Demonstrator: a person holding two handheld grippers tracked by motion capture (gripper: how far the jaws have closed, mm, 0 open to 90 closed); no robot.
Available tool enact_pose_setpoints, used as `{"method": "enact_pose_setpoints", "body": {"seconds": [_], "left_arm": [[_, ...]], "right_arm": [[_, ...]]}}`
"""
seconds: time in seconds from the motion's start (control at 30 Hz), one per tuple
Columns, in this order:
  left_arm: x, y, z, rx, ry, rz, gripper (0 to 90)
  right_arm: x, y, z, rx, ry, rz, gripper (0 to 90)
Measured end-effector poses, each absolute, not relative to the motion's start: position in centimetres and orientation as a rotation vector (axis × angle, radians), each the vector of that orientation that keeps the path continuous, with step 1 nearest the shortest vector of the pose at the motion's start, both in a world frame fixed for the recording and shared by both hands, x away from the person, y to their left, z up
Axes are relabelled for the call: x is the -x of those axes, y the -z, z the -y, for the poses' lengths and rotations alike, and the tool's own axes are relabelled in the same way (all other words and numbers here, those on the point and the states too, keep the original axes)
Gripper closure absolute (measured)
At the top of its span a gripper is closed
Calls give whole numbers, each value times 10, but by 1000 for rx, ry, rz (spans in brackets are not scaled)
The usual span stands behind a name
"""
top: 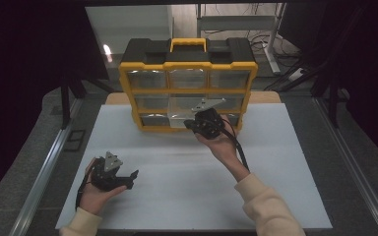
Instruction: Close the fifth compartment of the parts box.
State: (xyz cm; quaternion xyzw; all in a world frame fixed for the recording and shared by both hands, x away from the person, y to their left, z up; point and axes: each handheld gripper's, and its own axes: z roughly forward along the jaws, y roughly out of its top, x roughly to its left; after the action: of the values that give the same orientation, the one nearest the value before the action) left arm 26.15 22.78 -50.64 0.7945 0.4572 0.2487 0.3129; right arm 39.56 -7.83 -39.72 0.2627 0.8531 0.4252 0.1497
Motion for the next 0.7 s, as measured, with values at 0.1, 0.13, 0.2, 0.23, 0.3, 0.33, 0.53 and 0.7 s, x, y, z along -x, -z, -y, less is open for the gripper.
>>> {"method": "enact_pose_setpoints", "body": {"seconds": [0.1, 0.13, 0.2, 0.23, 0.3, 0.33, 0.53, 0.7], "left_arm": [[-261, 506, -228, -2097, -656, -1204, 98], [-261, 506, -228, -2097, -656, -1204, 98], [-261, 506, -228, -2096, -655, -1204, 97], [-261, 506, -228, -2096, -655, -1204, 97], [-262, 506, -228, -2095, -655, -1204, 98], [-262, 506, -228, -2097, -655, -1204, 98], [-262, 507, -227, -2100, -654, -1202, 98], [-262, 506, -227, -2100, -655, -1202, 97]], "right_arm": [[-397, 397, 77, -754, -1211, -2444, 900], [-398, 397, 76, -755, -1206, -2442, 900], [-400, 397, 75, -758, -1207, -2444, 900], [-400, 397, 75, -757, -1203, -2442, 900], [-400, 397, 74, -752, -1192, -2436, 900], [-401, 397, 74, -751, -1192, -2434, 900], [-405, 397, 74, -772, -1193, -2419, 900], [-411, 397, 77, -804, -1195, -2402, 900]]}}
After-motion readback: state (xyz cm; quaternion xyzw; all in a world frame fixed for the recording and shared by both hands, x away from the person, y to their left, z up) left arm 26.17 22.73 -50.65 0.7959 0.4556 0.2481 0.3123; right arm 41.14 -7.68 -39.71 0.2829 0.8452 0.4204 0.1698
